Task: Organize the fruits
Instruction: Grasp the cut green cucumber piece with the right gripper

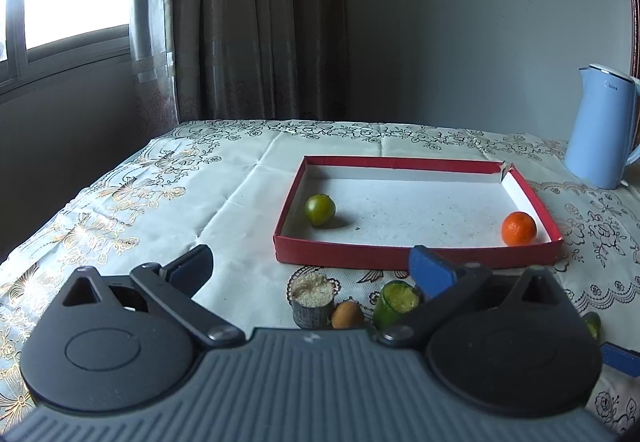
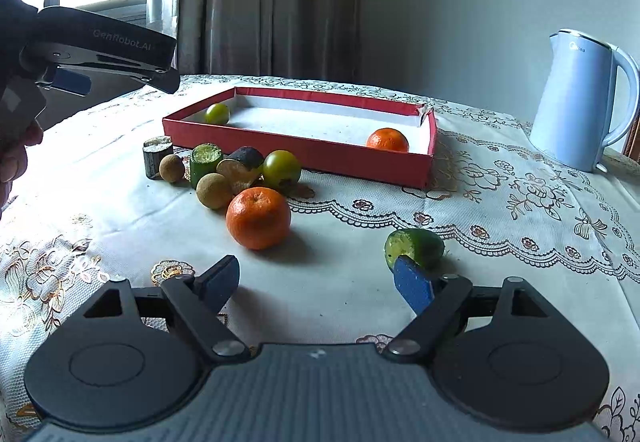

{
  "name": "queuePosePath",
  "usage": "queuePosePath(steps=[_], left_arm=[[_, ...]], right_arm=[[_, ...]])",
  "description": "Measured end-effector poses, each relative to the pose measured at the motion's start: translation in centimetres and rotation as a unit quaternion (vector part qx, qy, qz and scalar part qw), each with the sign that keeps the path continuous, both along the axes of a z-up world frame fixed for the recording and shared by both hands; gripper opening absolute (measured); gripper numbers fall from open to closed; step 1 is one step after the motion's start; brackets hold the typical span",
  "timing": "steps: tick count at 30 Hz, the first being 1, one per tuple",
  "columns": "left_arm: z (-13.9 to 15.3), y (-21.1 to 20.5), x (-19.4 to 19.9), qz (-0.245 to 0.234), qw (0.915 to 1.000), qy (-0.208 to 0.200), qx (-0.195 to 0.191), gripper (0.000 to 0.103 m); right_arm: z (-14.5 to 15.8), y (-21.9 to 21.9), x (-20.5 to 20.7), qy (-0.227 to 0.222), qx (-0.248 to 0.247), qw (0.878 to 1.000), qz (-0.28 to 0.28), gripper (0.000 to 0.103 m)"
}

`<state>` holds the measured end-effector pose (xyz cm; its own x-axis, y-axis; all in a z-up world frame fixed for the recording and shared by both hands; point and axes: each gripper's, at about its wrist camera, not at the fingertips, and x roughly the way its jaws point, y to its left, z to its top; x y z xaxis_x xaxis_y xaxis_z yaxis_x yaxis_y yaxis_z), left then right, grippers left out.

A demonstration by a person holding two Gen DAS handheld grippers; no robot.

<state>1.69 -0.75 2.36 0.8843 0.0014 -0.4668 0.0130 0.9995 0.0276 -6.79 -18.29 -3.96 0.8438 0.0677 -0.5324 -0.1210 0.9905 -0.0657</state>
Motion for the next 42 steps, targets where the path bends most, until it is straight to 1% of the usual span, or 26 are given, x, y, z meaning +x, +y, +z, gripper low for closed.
queuePosePath(steps=[3,7,9,10,13,17,19,21,22,23,24,25,28,30,32,35,42], left_arm=[[-1.0,1.6,-0.8,0.011,0.9999,-0.001,-0.009,0.103],[-2.9,3.4,-1.4,0.022,0.9995,0.017,-0.017,0.103],[-3.8,4.2,-1.4,0.026,0.9991,0.026,-0.021,0.103],[-4.1,4.5,-1.5,0.026,0.999,0.027,-0.024,0.103],[-5.0,5.2,-1.8,0.027,0.9987,0.027,-0.034,0.103],[-5.9,5.2,-2.0,0.021,0.999,0.023,-0.032,0.103],[-6.4,4.8,-2.0,0.017,0.9992,0.026,-0.025,0.103],[-6.5,4.6,-2.0,0.01,0.9993,0.029,-0.024,0.103],[-6.5,4.6,-2.1,0.01,0.9994,0.024,-0.024,0.103],[-6.5,4.6,-2.1,0.01,0.9994,0.022,-0.024,0.103],[-6.5,4.6,-2.1,0.008,0.9994,0.024,-0.023,0.103],[-6.5,4.5,-2.0,0.007,0.9994,0.026,-0.023,0.103],[-6.6,4.5,-1.9,0.007,0.9992,0.03,-0.024,0.103],[-6.6,4.6,-1.8,0.008,0.9991,0.032,-0.026,0.103],[-6.6,4.7,-1.8,0.009,0.999,0.034,-0.027,0.103],[-6.7,4.6,-1.7,0.008,0.999,0.036,-0.025,0.103],[-6.8,4.6,-1.3,0.011,0.9986,0.046,-0.023,0.103]], right_arm=[[0.2,-0.1,-0.4,-0.016,0.002,1.0,-0.001,0.085],[0.7,-0.9,-1.3,-0.044,0.021,0.999,-0.01,0.085],[0.9,-1.3,-1.4,-0.044,0.022,0.999,-0.017,0.085],[1.0,-1.7,-1.4,-0.047,0.015,0.998,-0.032,0.085],[1.2,-2.8,-0.9,-0.046,0.014,0.998,-0.049,0.085],[1.2,-3.6,0.3,-0.037,-0.002,0.997,-0.061,0.085],[1.0,-3.7,1.1,-0.029,-0.011,0.997,-0.065,0.085],[0.8,-4.0,1.9,-0.021,-0.008,0.998,-0.065,0.084],[0.6,-4.1,2.4,-0.015,-0.004,0.998,-0.064,0.079],[0.5,-4.3,2.7,-0.007,-0.003,0.998,-0.065,0.071],[0.3,-4.4,3.1,0.0,-0.002,0.998,-0.067,0.066],[0.2,-4.5,3.5,0.006,-0.001,0.998,-0.066,0.058],[-0.2,-4.7,4.1,0.02,0.004,0.997,-0.071,0.056],[-0.2,-4.8,4.3,0.023,0.004,0.997,-0.071,0.052],[-0.4,-5.0,4.5,0.031,0.009,0.997,-0.072,0.043],[-0.4,-5.1,4.7,0.034,0.011,0.997,-0.072,0.04],[-0.1,-4.6,4.6,0.027,-0.003,0.996,-0.08,0.039]])
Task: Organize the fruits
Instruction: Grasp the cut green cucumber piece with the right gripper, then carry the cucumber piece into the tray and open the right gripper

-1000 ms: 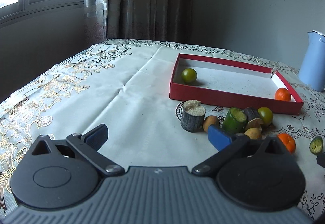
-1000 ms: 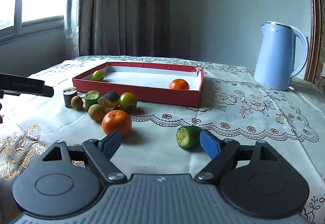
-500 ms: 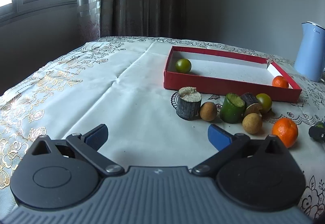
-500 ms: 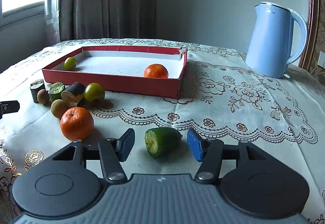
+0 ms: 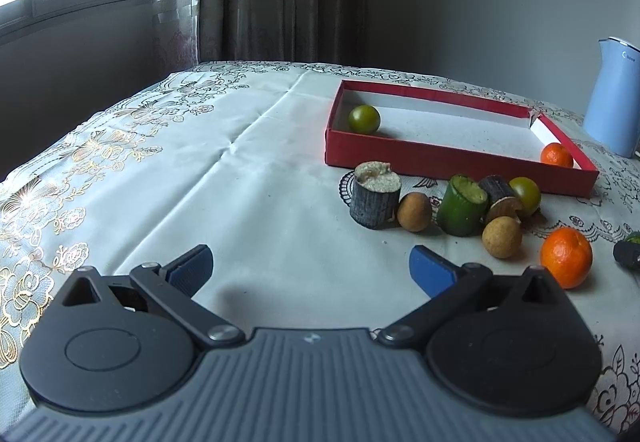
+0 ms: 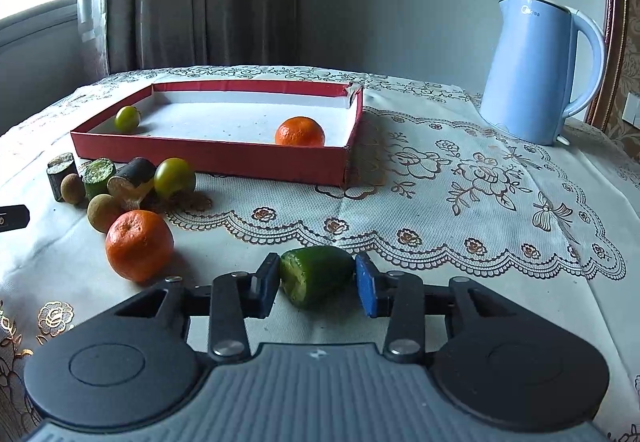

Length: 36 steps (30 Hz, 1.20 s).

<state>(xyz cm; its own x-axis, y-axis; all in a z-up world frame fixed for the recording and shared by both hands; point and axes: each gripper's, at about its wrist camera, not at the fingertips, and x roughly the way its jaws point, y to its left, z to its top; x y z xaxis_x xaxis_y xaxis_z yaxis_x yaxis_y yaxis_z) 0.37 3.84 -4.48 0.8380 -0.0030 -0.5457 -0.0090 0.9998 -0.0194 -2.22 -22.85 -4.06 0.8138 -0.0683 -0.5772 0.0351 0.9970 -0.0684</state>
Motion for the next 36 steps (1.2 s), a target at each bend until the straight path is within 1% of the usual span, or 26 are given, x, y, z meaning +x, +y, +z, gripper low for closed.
queuePosePath(steps=[6,11,20,31,36], left_arm=[[-0.1,-0.1,0.0,0.003,1.0,0.003,0.007,0.103],[-0.1,-0.3,-0.1,0.005,0.9999,0.004,0.013,0.103],[-0.2,-0.2,0.0,0.006,0.9999,0.007,0.013,0.103],[-0.2,-0.1,0.1,0.002,0.9999,0.011,0.008,0.103],[-0.3,-0.1,0.2,0.004,0.9999,0.012,0.006,0.103]], right_arm=[[1.5,0.6,-0.5,-0.027,-0.019,0.999,-0.015,0.039],[2.6,0.8,-0.3,-0.04,-0.028,0.999,-0.022,0.039],[4.2,1.7,1.0,-0.061,-0.043,0.997,-0.014,0.039],[6.4,3.1,5.5,-0.077,-0.08,0.994,-0.008,0.039],[6.3,3.3,8.2,-0.071,-0.081,0.994,-0.002,0.039]])
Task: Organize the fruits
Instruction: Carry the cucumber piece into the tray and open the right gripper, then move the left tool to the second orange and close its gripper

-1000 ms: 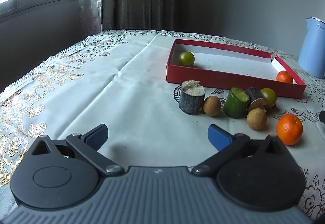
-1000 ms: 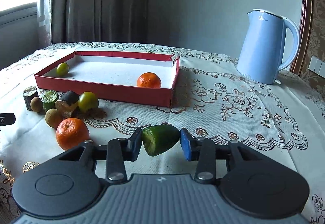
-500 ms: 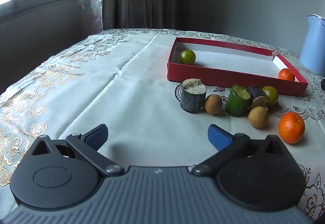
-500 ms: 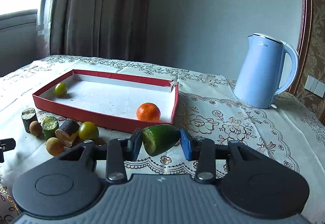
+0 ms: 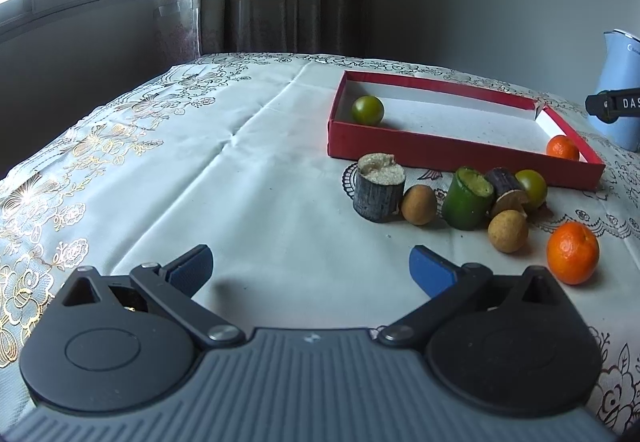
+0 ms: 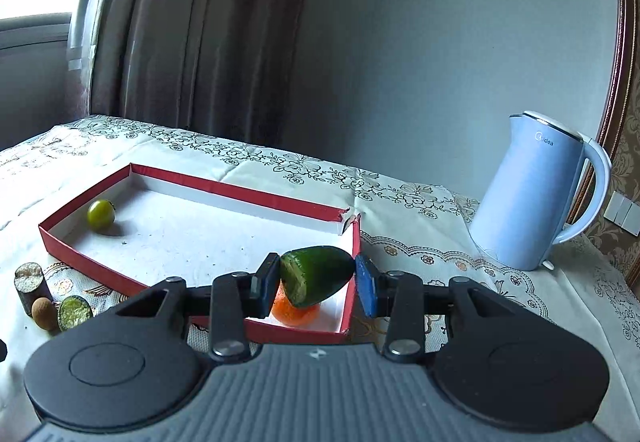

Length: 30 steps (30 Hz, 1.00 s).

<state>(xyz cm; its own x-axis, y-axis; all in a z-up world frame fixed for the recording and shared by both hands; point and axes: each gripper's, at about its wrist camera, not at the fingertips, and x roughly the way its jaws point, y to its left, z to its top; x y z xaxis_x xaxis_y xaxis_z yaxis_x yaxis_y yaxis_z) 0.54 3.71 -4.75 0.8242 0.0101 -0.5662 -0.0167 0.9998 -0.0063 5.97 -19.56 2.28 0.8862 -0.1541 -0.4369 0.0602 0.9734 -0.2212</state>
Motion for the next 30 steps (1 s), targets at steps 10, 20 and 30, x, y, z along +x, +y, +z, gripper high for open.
queuePosePath(steps=[10,20,30], left_arm=[[0.0,0.1,0.2,0.003,1.0,0.004,-0.002,0.103],[0.0,0.1,0.1,0.009,1.0,0.0,-0.001,0.103],[0.0,0.3,0.0,0.004,0.9999,0.0,-0.009,0.103]], right_arm=[[-1.5,-0.6,5.0,0.024,0.011,1.0,-0.014,0.039],[-2.3,-1.5,5.5,0.021,0.02,0.999,-0.029,0.063],[-2.8,-6.5,-4.5,-0.002,0.084,0.996,-0.032,0.073]])
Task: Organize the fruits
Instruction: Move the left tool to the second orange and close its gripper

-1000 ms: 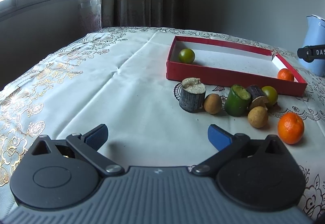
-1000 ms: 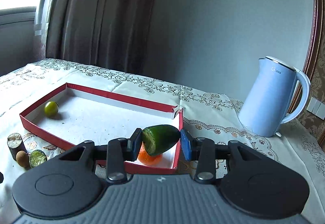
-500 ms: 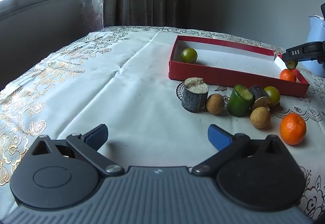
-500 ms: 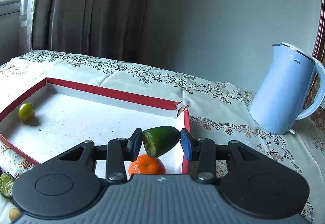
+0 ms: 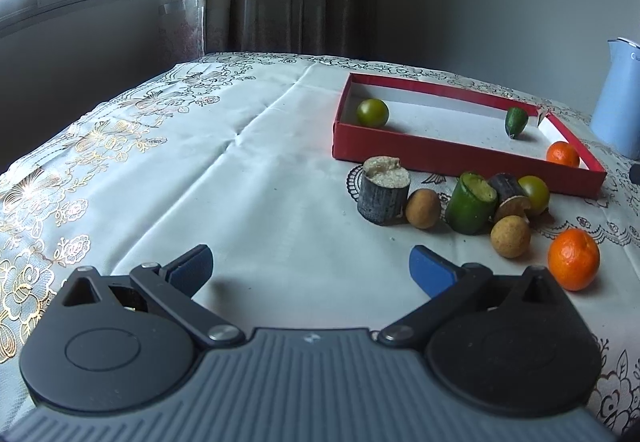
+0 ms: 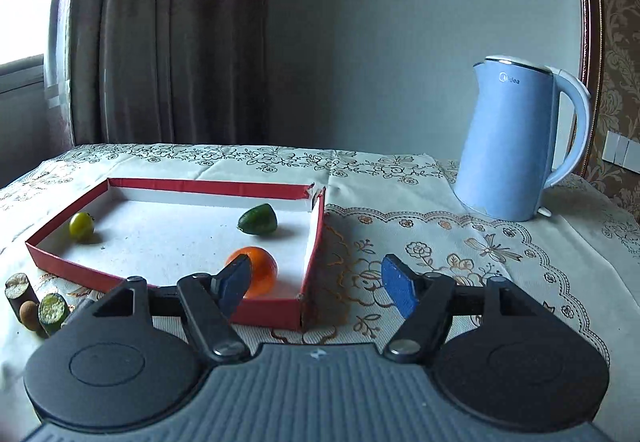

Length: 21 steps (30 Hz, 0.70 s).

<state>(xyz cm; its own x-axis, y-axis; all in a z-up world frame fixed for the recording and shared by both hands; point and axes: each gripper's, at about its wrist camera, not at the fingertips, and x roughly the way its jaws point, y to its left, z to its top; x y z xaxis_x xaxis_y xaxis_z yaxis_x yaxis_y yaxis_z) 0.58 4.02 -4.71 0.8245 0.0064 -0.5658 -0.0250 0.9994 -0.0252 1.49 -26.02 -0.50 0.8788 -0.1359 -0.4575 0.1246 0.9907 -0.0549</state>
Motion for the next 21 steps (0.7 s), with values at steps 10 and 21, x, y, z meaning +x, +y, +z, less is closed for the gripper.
queuePosePath(steps=[10,21], left_arm=[[1.1,-3.4,-0.9,-0.051,0.9987,-0.007,0.003,0.103],[2.2,-11.6,-1.2,-0.112,0.9932,-0.003,0.033,0.103]], right_arm=[[-3.2,-1.0,-3.2,0.039,0.008,0.999,-0.013,0.077],[-3.4,-2.5,-3.0,0.049,0.043,0.997,-0.045,0.083]])
